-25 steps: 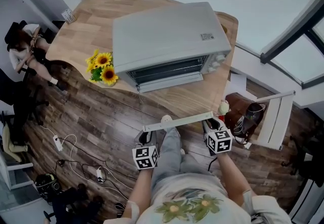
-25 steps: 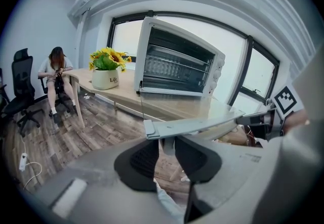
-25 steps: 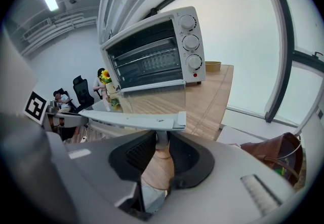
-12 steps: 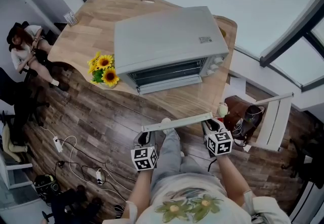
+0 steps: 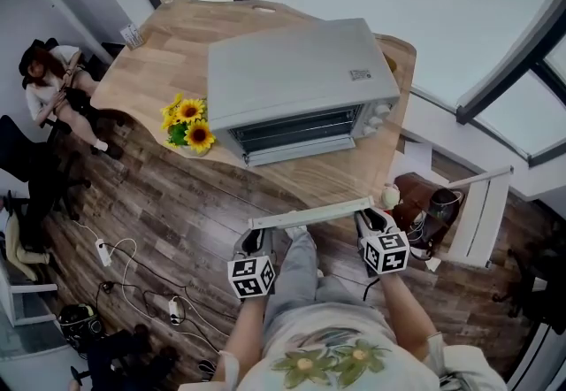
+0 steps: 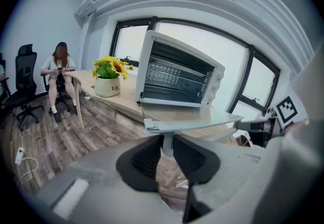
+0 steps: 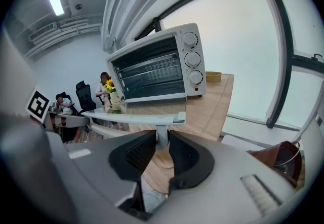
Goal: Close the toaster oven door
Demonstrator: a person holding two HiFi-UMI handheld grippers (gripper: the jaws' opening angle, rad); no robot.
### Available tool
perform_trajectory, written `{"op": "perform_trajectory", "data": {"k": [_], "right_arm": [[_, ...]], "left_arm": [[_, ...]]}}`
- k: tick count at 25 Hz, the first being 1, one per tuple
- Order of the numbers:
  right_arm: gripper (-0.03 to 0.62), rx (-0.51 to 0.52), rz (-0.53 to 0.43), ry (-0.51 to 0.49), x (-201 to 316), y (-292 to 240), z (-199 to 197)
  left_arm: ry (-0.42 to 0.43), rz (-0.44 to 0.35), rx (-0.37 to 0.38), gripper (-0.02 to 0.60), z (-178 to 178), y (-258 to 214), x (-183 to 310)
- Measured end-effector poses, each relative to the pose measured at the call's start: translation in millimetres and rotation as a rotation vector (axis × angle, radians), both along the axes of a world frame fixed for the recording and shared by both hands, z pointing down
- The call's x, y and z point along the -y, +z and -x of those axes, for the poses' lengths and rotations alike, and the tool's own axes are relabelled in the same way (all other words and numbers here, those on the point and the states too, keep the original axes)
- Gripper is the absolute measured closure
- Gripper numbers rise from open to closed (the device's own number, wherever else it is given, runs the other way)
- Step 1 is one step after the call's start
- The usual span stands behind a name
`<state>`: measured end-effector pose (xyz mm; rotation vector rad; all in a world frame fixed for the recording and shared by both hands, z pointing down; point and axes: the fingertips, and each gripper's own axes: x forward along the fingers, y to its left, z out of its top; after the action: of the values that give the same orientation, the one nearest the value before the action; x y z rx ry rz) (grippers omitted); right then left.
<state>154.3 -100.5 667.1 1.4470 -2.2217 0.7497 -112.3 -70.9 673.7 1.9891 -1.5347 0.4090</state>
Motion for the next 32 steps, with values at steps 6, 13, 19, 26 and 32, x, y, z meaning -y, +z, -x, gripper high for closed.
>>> {"op": "perform_trajectory", "data": {"k": [6,13,19,26,32], "right_arm": [[0.508,-0.006,0.000,0.005,0,-6,1],[0.511,-0.018,-0.009,0.022,2,-11,1],[0.511,-0.011,-0.019,0.027,3,-19,1],[0.511,-0.009,-0.025,0.014,3,-24,2],[0.511,-0.003,-0.028,0.014,5,-31,3]], "left_arm": [[-0.007,0.018,0.004,0.495,1,-5,0],[-0.006,0.019,-0.005,0.495,2,-11,2],[-0.004,0.006,-0.021,0.495,1,-18,4],[0.000,0.011,-0.027,0.495,2,-23,4],[0.001,0.011,-0.039,0.495,4,-30,6]]}}
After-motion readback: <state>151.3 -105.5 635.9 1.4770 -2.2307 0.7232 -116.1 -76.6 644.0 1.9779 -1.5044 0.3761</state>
